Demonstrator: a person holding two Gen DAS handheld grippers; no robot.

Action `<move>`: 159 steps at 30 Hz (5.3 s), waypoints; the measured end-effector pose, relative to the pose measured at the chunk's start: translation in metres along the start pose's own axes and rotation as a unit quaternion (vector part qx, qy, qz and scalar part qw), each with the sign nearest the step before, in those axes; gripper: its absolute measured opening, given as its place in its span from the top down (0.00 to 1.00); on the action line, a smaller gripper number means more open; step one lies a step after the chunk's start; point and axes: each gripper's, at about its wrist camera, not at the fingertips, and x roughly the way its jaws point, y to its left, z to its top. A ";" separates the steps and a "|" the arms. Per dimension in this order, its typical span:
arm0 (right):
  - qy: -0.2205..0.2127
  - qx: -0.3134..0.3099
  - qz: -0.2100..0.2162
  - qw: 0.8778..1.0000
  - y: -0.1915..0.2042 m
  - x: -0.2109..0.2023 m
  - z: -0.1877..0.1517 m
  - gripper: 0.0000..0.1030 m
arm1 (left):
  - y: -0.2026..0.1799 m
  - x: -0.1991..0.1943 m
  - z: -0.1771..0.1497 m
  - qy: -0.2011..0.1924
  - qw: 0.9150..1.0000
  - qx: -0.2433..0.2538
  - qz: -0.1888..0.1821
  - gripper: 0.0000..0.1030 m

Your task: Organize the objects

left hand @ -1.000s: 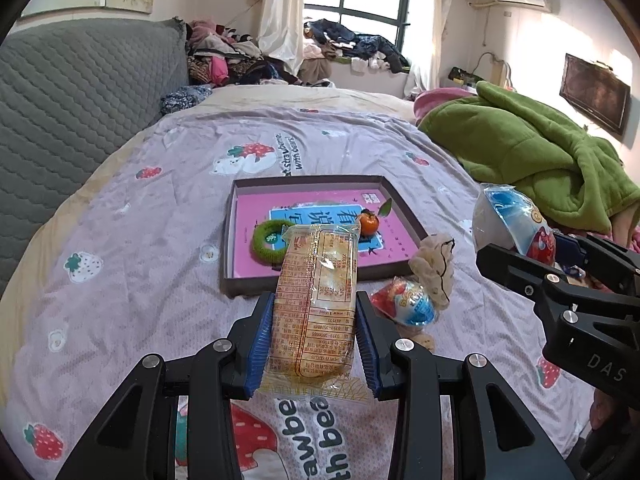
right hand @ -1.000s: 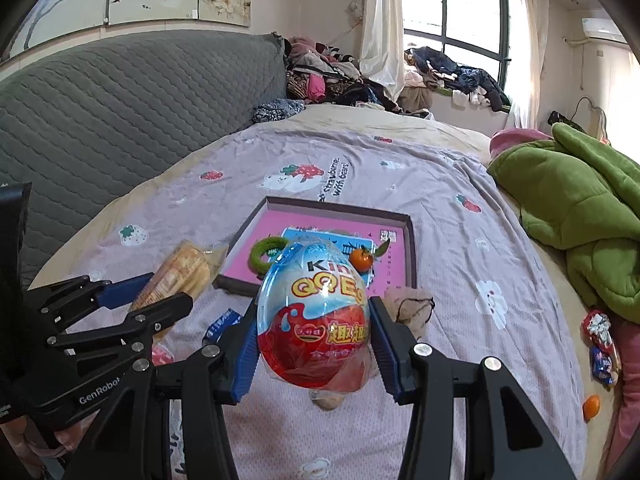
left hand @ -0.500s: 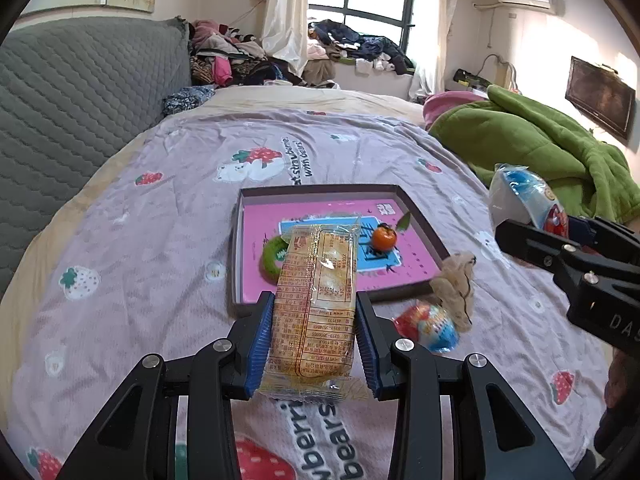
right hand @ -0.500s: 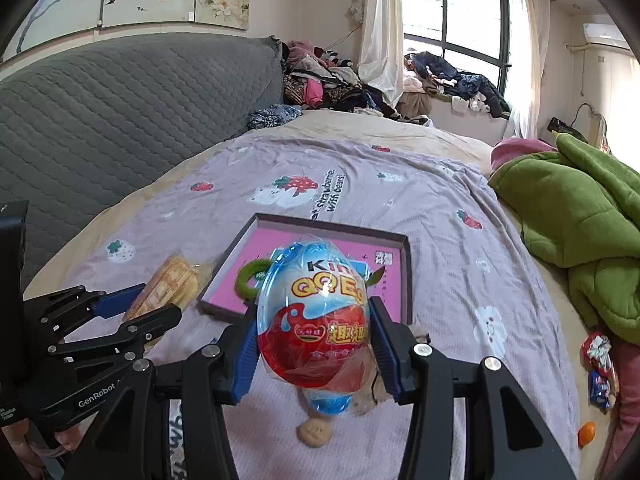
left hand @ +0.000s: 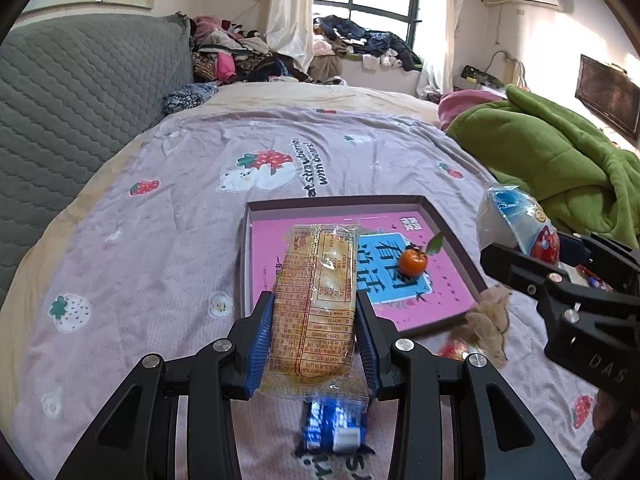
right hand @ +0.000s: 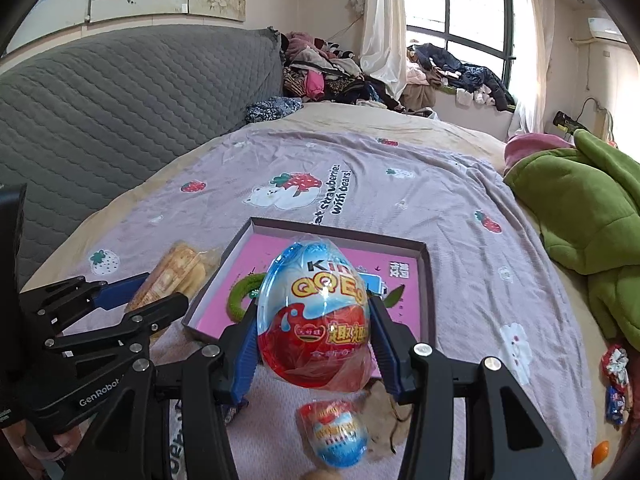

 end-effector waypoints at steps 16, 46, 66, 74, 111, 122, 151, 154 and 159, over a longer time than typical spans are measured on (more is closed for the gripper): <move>0.037 -0.005 -0.008 0.999 0.004 0.072 -0.006 0.51 | 0.019 0.068 -0.001 0.030 1.000 -0.005 0.006 0.61; 0.125 0.010 -0.013 0.992 0.006 0.150 -0.024 0.51 | 0.025 0.124 -0.022 0.060 0.998 -0.007 0.006 0.61; 0.162 0.030 -0.007 0.986 0.002 0.162 -0.032 0.51 | 0.031 0.126 -0.025 0.067 0.998 -0.013 0.011 0.45; 0.161 0.025 -0.008 0.987 0.003 0.155 -0.030 0.50 | 0.030 0.109 -0.023 0.053 0.998 -0.003 0.019 0.40; 0.058 0.017 -0.008 0.998 -0.007 0.016 0.008 0.48 | 0.001 -0.019 -0.012 -0.008 1.000 0.006 0.027 0.40; 0.024 0.010 -0.008 1.000 -0.003 -0.036 0.017 0.48 | -0.003 -0.064 -0.013 -0.026 0.999 0.007 0.031 0.40; -0.023 0.011 -0.021 0.999 -0.015 -0.128 -0.005 0.48 | -0.029 -0.132 -0.028 -0.049 0.997 0.029 0.041 0.40; -0.021 0.016 -0.019 0.999 -0.017 -0.132 -0.009 0.48 | -0.031 -0.134 -0.030 -0.049 0.997 0.029 0.042 0.40; -0.020 0.020 -0.020 0.999 -0.019 -0.138 -0.017 0.48 | -0.031 -0.143 -0.036 -0.051 0.997 0.027 0.042 0.40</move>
